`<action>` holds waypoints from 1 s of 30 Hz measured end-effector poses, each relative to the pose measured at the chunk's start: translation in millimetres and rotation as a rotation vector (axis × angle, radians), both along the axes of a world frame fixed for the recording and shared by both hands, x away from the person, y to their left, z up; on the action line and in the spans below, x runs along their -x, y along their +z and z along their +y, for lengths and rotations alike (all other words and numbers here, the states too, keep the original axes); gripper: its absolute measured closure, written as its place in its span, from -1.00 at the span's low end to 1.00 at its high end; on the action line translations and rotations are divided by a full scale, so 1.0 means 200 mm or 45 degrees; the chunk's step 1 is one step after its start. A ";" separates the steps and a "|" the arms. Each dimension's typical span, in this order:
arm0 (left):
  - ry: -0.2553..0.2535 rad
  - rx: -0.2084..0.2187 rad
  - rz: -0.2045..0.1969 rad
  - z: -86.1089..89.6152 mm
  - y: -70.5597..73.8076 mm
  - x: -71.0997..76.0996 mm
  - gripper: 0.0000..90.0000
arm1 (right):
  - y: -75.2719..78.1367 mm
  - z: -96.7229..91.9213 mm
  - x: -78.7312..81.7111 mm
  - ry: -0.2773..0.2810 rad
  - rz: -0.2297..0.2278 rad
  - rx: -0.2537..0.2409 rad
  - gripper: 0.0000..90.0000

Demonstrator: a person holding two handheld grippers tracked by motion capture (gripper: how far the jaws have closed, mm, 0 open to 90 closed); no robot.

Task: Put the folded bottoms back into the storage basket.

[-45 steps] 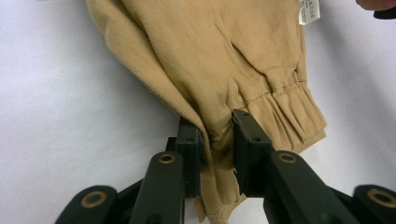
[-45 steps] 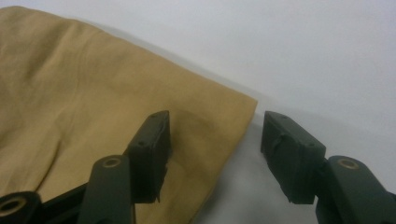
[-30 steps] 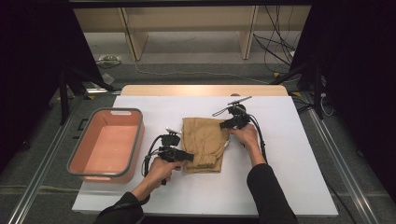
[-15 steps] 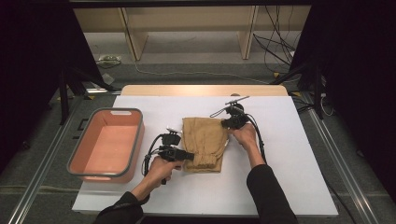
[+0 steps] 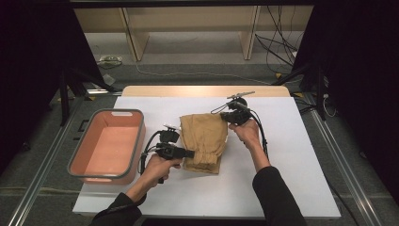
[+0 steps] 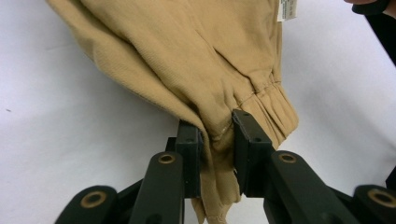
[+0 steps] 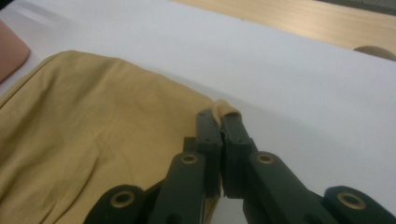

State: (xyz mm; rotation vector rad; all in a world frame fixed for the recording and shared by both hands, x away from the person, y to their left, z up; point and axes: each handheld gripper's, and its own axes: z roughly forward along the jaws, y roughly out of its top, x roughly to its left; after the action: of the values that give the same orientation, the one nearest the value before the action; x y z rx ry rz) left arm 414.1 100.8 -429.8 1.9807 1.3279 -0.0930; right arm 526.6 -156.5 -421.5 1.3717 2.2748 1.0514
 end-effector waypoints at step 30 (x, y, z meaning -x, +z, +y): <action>-0.005 0.079 -0.097 0.21 0.25 0.04 0.65 | 0.29 0.13 0.05 0.009 -0.141 -0.104 0.96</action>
State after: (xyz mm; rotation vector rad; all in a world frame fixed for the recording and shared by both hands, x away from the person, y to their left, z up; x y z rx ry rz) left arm 406.4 143.3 -379.9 1.9159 1.2583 -0.0595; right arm 515.7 -131.3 -364.4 1.3027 2.1809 1.2038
